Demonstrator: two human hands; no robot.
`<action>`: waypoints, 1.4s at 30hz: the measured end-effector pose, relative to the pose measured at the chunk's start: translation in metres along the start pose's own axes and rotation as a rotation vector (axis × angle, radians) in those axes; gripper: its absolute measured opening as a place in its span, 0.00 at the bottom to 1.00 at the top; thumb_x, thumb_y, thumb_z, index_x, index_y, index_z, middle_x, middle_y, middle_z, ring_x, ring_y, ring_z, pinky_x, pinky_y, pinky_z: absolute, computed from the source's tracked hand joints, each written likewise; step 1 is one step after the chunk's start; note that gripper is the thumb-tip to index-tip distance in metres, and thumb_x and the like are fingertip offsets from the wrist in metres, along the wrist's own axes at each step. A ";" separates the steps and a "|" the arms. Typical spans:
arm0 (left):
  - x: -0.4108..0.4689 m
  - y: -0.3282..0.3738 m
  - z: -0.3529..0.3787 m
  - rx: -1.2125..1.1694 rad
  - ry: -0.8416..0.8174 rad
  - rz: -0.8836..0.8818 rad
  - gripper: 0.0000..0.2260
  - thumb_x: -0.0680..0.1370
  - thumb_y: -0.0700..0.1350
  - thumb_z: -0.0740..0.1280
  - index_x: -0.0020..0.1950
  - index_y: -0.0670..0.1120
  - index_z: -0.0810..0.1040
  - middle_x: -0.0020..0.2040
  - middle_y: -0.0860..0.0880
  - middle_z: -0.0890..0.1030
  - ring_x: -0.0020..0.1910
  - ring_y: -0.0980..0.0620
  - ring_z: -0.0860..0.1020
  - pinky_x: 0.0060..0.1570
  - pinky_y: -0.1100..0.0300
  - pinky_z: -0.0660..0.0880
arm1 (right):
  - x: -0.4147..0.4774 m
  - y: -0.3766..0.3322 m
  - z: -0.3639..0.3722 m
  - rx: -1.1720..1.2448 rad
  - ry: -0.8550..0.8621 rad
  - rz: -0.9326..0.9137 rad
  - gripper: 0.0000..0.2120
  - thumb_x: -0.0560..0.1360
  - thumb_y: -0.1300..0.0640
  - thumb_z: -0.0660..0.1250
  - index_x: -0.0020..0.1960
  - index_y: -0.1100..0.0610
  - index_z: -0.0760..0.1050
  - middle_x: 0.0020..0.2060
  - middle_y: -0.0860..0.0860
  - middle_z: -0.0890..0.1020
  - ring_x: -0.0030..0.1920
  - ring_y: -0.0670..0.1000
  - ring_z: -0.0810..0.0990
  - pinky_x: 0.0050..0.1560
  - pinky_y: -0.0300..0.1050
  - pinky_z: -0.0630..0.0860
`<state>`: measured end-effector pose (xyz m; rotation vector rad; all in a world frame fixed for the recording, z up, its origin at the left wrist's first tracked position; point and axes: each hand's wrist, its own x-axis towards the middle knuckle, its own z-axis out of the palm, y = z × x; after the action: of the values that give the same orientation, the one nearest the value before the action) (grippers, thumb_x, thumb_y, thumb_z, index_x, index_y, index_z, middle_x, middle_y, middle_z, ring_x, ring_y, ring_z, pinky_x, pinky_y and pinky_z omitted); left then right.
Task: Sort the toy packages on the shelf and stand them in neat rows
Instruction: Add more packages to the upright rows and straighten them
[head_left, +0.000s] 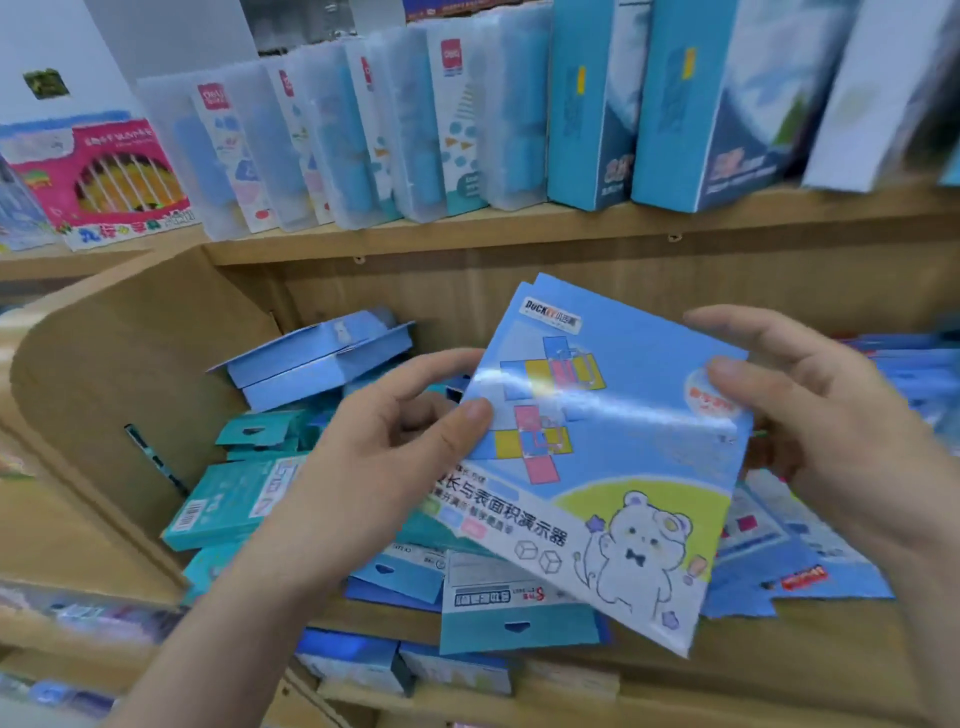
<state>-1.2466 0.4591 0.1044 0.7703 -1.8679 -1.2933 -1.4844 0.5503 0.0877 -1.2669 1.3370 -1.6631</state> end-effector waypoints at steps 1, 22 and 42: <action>0.001 -0.001 0.011 0.025 -0.024 0.011 0.12 0.73 0.54 0.70 0.56 0.59 0.79 0.41 0.42 0.83 0.41 0.39 0.82 0.41 0.42 0.77 | -0.004 0.002 -0.013 -0.002 0.006 0.017 0.31 0.56 0.39 0.75 0.57 0.47 0.78 0.35 0.54 0.80 0.30 0.48 0.79 0.25 0.40 0.73; 0.071 -0.047 0.209 0.995 -0.041 0.269 0.14 0.77 0.45 0.62 0.62 0.51 0.77 0.65 0.53 0.75 0.64 0.50 0.73 0.60 0.56 0.72 | 0.041 0.029 -0.200 -0.916 0.255 -0.298 0.21 0.67 0.58 0.76 0.58 0.54 0.75 0.50 0.52 0.78 0.49 0.53 0.75 0.52 0.47 0.72; 0.117 -0.060 0.240 1.279 -0.094 0.325 0.17 0.75 0.49 0.66 0.64 0.51 0.74 0.63 0.50 0.75 0.59 0.47 0.74 0.43 0.52 0.79 | 0.112 0.091 -0.197 -1.510 -0.010 -0.192 0.22 0.70 0.46 0.72 0.61 0.50 0.74 0.61 0.51 0.72 0.66 0.56 0.61 0.56 0.53 0.60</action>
<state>-1.5063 0.4697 0.0188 0.9181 -2.6732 0.2181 -1.7136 0.4903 0.0296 -2.1520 2.6416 -0.4747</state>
